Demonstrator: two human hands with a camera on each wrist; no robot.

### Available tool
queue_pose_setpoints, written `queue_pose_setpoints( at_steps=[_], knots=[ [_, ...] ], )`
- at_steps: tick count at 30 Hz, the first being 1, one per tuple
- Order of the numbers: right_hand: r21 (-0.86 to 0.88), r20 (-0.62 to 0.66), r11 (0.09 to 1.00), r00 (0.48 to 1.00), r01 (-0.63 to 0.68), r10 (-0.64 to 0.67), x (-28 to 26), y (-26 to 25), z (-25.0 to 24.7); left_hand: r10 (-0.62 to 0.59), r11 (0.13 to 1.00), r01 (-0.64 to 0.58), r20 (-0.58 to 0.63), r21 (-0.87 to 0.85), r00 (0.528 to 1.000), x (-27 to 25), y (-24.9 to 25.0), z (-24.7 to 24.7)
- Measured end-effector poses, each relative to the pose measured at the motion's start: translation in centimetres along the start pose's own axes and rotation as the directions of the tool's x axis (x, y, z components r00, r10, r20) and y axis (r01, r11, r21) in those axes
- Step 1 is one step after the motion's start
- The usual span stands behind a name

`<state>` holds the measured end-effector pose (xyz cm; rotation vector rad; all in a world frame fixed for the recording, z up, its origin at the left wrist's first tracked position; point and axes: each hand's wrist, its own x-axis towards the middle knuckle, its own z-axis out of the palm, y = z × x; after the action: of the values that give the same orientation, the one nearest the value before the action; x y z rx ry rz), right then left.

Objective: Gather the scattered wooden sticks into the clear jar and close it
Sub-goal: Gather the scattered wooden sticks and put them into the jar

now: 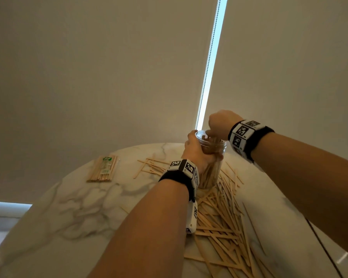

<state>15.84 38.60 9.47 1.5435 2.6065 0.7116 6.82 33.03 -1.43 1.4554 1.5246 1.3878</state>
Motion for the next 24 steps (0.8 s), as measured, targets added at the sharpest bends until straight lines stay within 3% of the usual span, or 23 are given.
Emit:
queue_pose_setpoints(
  at_steps=[6, 11, 16, 19, 24],
  knots=[
    [0.121, 0.250, 0.992, 0.966, 0.032, -0.062, -0.2, -0.4, -1.0, -0.010, 1.000, 0.010, 0.014, -0.006, 1.000, -0.2, -0.2, 0.0],
    [0.262, 0.150, 0.965, 0.988, -0.003, -0.038, -0.7, 0.1, -0.7, -0.006, 1.000, 0.006, 0.015, 0.016, 1.000, -0.2, -0.1, 0.1],
    [0.311, 0.264, 0.950, 0.962, -0.012, -0.074, -0.9, -0.9, -0.7, -0.016, 0.999, 0.015, 0.014, 0.041, 1.000, -0.4, 0.0, 0.2],
    [0.460, 0.202, 0.887, 0.977, -0.040, -0.061, -0.4, 0.3, -1.4, -0.010, 0.999, 0.010, 0.012, 0.035, 1.000, -0.3, 0.0, 0.1],
    [0.360, 0.210, 0.932, 0.977, -0.037, -0.042, -1.3, -0.2, -0.5, -0.033, 0.999, 0.033, 0.029, 0.005, 0.999, -0.3, 0.0, 0.1]
  ],
)
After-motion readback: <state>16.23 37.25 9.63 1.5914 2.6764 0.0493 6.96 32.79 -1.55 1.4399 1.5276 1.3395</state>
